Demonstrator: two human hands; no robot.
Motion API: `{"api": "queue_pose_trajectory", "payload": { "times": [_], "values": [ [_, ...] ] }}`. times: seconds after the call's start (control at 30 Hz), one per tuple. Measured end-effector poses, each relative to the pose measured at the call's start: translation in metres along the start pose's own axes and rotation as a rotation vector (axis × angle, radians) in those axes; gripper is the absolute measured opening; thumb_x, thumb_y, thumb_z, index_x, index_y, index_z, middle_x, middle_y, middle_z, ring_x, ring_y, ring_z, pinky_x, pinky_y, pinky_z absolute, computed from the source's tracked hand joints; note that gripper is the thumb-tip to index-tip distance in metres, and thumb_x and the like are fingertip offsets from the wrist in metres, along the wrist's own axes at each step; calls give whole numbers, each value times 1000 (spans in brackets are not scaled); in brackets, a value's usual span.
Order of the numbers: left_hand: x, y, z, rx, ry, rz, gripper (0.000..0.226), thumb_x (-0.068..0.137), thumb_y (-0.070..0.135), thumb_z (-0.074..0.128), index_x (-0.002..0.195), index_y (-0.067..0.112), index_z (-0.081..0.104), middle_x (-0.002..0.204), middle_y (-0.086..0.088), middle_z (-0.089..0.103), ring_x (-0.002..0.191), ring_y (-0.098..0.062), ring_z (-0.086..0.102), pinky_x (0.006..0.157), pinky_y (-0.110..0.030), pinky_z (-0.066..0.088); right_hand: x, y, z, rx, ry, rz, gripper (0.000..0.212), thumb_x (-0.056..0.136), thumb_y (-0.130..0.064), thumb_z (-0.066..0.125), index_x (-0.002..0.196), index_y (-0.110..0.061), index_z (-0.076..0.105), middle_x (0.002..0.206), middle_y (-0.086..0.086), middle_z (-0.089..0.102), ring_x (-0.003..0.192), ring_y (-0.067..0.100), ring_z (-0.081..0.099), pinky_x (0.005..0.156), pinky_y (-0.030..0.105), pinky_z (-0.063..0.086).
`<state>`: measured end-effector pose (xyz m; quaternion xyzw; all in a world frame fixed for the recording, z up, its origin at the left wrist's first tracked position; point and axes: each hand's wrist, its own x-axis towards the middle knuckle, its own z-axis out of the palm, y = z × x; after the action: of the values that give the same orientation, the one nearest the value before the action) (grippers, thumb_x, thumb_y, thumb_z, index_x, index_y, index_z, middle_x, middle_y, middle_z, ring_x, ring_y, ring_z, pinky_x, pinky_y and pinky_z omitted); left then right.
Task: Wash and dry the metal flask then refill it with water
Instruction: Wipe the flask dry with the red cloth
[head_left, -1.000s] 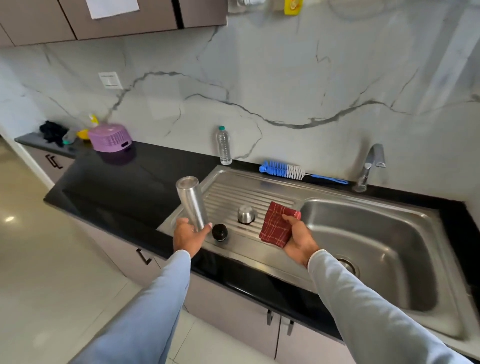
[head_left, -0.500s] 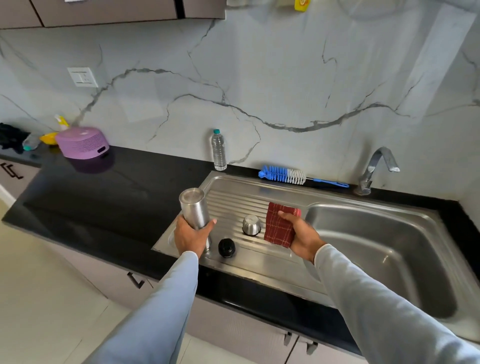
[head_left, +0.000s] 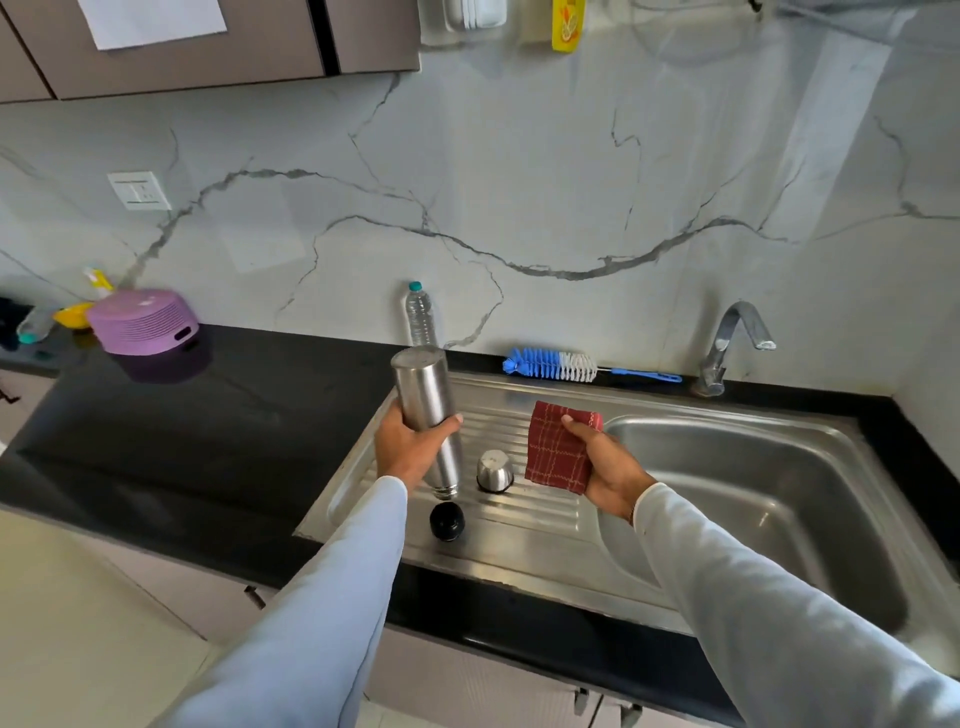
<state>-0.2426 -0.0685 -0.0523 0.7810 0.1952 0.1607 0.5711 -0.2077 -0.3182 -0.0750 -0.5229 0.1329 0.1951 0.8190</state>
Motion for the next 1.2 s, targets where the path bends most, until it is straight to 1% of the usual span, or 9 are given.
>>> {"api": "queue_pose_trajectory", "payload": {
  "times": [0.13, 0.3, 0.53, 0.6, 0.77, 0.83, 0.9, 1.03, 1.2],
  "values": [
    [-12, 22, 48, -65, -189, -20, 56, 72, 24, 90, 120, 23, 63, 106, 5, 72, 95, -14, 70, 87, -36, 55, -10, -17, -23, 42, 6, -24, 34, 97, -24, 65, 127, -8, 61, 116, 18, 73, 110, 36, 69, 83, 51, 58],
    [-42, 49, 126, -130, -319, -50, 34, 78, 11, 85, 99, 26, 63, 95, 2, 73, 87, -17, 70, 67, -26, 51, -28, -50, -86, 82, 34, -55, 27, 98, -24, 64, 121, -10, 63, 112, 17, 75, 104, 33, 72, 73, 45, 60],
    [-75, 74, 243, -203, -447, -130, 25, 82, 10, 79, 100, 19, 64, 100, -12, 72, 88, -25, 70, 78, -36, 57, -41, -100, -182, 61, 97, -151, 33, 96, -30, 67, 126, -16, 60, 120, 14, 72, 112, 30, 68, 86, 46, 57],
    [-87, 81, 275, -260, -459, -166, 32, 84, 21, 80, 111, 18, 64, 104, -15, 72, 91, -29, 70, 85, -42, 59, -43, -111, -197, 16, 117, -198, 31, 96, -34, 65, 124, -22, 60, 123, 12, 70, 112, 28, 66, 86, 44, 57],
    [-111, 93, 333, -421, -508, -342, 90, 64, 95, 58, 116, 23, 72, 103, -14, 77, 95, -30, 74, 89, -44, 59, -41, -132, -207, -225, 153, -405, 31, 98, -44, 59, 128, -36, 55, 129, -1, 66, 110, 11, 63, 107, 38, 47],
    [-116, 94, 348, -447, -507, -391, 91, 73, 97, 39, 115, 24, 72, 103, -13, 78, 97, -28, 75, 88, -41, 59, -38, -143, -206, -331, 116, -587, 31, 103, -42, 53, 134, -46, 55, 138, -9, 60, 126, 7, 56, 117, 36, 37],
    [-118, 94, 357, -454, -512, -417, 89, 79, 95, 32, 120, 26, 70, 105, -11, 78, 100, -27, 75, 92, -41, 58, -25, -150, -208, -529, 65, -764, 37, 107, -36, 48, 139, -53, 50, 156, -14, 43, 147, 3, 32, 125, 33, 23],
    [-115, 90, 370, -501, -588, -423, 103, 68, 101, 41, 135, 27, 64, 119, -9, 75, 113, -26, 71, 109, -48, 49, 9, -146, -216, -994, 53, -861, 61, 108, -43, 39, 162, -26, 15, 169, -13, 5, 154, 3, -5, 127, 46, 8],
    [-108, 109, 364, -632, -663, -384, 74, 99, 74, 28, 154, 26, 44, 154, 3, 51, 142, -20, 50, 113, -37, 43, 7, -131, -219, -1246, -28, -979, 67, 106, -45, 34, 162, -22, 5, 169, -5, -10, 154, 18, -17, 125, 56, -2]
  ]
}}
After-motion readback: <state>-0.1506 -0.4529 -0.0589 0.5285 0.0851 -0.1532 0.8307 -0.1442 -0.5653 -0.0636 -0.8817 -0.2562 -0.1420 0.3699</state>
